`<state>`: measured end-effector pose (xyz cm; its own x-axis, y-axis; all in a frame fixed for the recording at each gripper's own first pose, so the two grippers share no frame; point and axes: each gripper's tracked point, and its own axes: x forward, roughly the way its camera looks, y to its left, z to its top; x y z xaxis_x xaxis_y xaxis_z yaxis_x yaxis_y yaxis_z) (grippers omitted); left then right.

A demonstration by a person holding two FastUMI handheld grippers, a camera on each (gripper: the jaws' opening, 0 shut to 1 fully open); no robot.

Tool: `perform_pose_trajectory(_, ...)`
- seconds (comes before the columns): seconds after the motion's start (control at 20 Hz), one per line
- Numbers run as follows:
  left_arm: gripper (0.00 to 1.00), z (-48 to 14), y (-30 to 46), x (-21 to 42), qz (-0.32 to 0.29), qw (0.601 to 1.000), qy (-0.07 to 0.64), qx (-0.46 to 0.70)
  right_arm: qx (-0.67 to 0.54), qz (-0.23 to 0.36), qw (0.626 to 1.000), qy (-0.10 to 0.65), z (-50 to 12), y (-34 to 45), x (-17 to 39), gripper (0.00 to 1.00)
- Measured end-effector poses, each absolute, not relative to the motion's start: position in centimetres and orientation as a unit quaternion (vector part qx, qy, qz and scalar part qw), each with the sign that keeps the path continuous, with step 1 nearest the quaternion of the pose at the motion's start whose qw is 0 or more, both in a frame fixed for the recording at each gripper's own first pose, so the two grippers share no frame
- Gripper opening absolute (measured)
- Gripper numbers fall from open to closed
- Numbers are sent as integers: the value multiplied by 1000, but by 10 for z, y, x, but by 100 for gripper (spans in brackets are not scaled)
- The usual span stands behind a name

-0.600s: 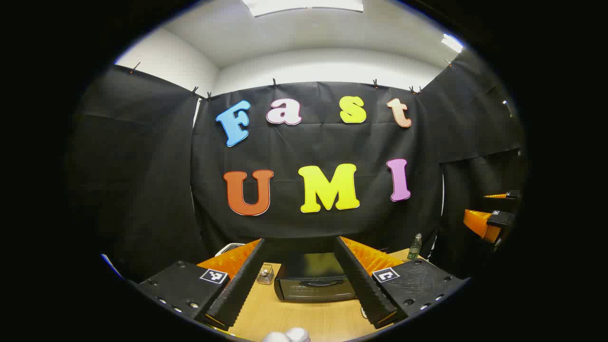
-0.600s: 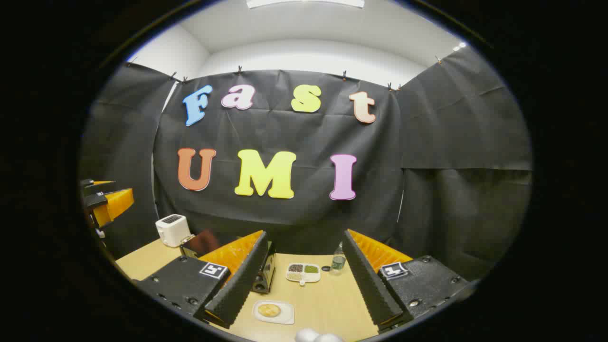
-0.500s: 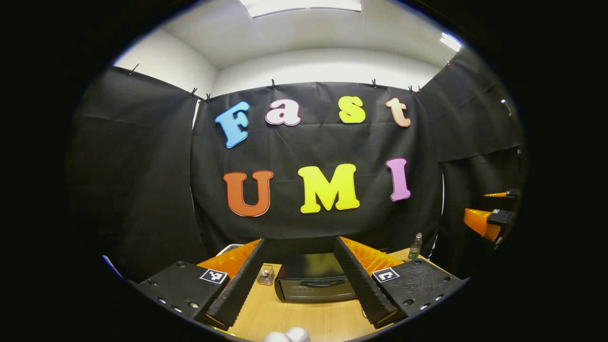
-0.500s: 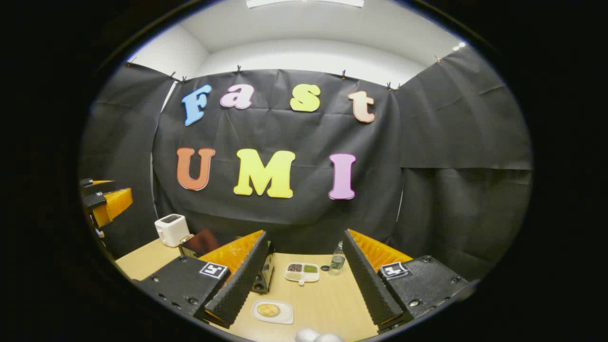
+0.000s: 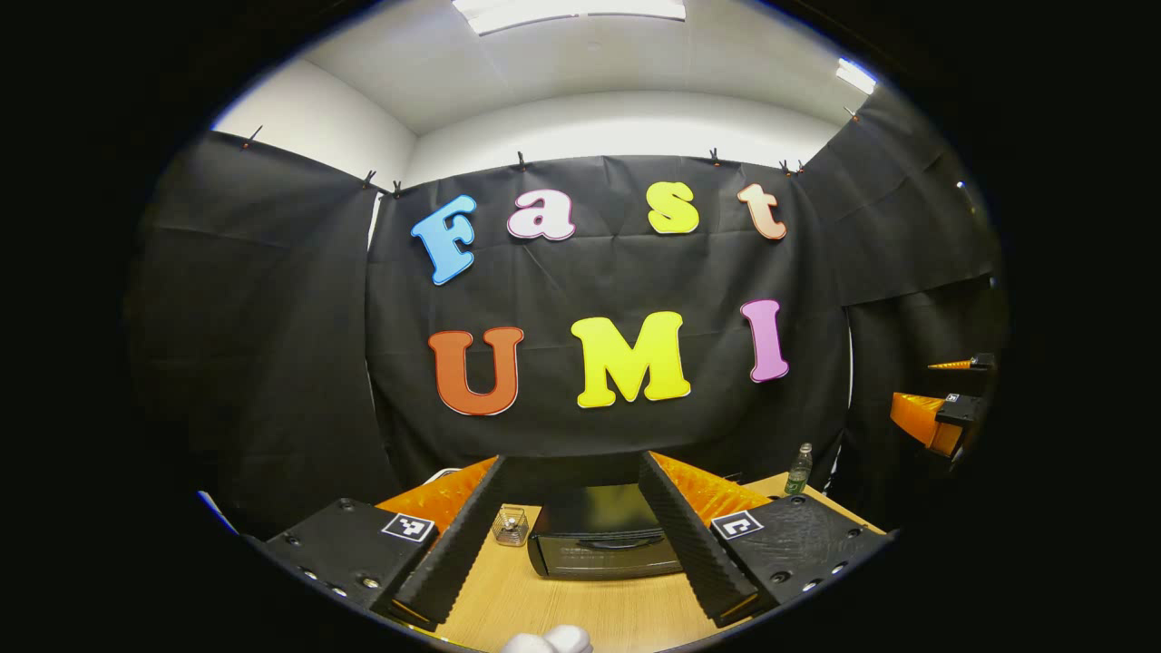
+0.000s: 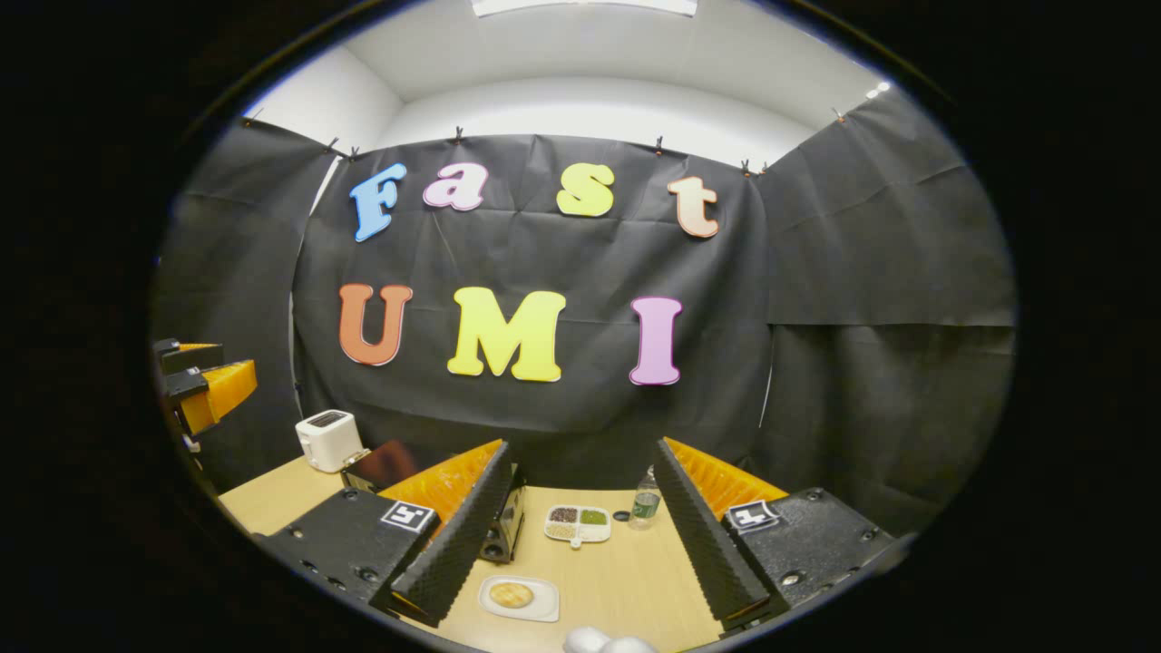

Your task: Open the electric oven with the left hand, put the food in, and close the electric oven.

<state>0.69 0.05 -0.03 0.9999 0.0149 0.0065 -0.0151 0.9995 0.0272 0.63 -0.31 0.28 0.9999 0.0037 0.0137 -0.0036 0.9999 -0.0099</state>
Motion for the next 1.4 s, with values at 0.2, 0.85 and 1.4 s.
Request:
perform_pose_trajectory(0.2,88,-3,-2,13,6,1000,-7,19,1,1,1000,-6,4,-5,8,100)
perform_pose_trajectory(0.85,95,-102,-29,89,-17,999,33,6,-9,-19,1000,5,1,-25,11,100)
perform_pose_trajectory(1.4,100,-245,-67,174,-42,990,133,-26,-22,-53,998,36,-12,-51,16,100)
